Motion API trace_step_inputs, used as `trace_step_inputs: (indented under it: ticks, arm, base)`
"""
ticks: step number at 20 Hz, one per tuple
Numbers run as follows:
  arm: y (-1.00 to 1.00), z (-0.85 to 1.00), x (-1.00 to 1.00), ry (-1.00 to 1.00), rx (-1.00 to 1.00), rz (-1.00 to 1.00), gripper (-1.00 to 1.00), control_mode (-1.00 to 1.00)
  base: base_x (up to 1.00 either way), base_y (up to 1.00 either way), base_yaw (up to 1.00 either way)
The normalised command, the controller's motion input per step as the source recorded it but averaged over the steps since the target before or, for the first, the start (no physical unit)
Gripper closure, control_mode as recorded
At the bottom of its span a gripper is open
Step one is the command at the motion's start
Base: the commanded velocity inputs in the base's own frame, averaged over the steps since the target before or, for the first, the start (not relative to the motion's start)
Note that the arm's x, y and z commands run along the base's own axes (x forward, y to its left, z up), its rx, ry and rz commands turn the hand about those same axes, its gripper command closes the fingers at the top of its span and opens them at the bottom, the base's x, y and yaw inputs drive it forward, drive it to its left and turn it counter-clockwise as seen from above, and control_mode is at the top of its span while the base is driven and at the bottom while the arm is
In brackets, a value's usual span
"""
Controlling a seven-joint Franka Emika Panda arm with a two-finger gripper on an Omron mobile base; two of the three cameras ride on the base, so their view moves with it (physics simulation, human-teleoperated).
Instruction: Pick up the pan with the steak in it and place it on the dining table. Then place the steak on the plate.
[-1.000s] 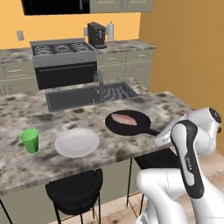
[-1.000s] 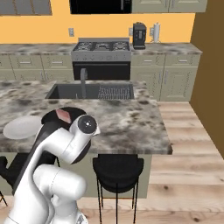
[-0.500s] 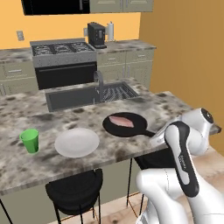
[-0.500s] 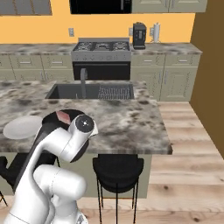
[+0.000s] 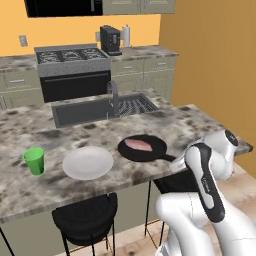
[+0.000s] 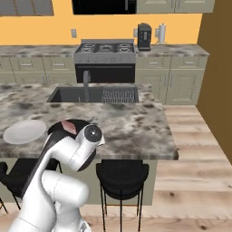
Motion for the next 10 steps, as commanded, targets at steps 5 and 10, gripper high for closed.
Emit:
trace_step_inputs:
  ticks: [5,10]
  arm:
    - [0.09,-0.39,0.37,0.00,0.00,-0.01,1.00,-1.00]
    - [0.20,-0.47,0.34,0.00,0.00,-0.02,1.00,-1.00]
  base:
    - [0.00,0.00,0.00]
    - [0.00,0.00,0.00]
